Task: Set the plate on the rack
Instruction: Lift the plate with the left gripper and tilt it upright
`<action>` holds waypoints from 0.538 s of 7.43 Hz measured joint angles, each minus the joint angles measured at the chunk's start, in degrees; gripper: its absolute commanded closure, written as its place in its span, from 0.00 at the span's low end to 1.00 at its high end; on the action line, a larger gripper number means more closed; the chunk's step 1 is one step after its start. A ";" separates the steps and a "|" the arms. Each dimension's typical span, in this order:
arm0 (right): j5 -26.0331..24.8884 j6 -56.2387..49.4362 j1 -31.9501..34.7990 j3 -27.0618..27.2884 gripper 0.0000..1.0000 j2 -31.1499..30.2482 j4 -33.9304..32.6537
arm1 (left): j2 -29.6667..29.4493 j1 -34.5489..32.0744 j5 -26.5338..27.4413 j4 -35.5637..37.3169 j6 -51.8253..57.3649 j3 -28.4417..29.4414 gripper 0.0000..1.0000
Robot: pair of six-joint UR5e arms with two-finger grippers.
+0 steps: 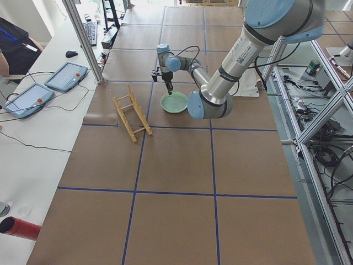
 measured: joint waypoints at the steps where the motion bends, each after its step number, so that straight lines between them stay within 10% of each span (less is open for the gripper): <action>1: 0.00 0.00 0.02 0.00 0.00 0.00 0.00 | -0.09 -0.59 -0.20 -0.27 -0.03 -1.33 1.00; 4: 0.00 0.00 0.02 0.00 0.00 0.00 0.00 | -0.22 -6.06 -2.19 -2.81 0.18 -11.26 1.00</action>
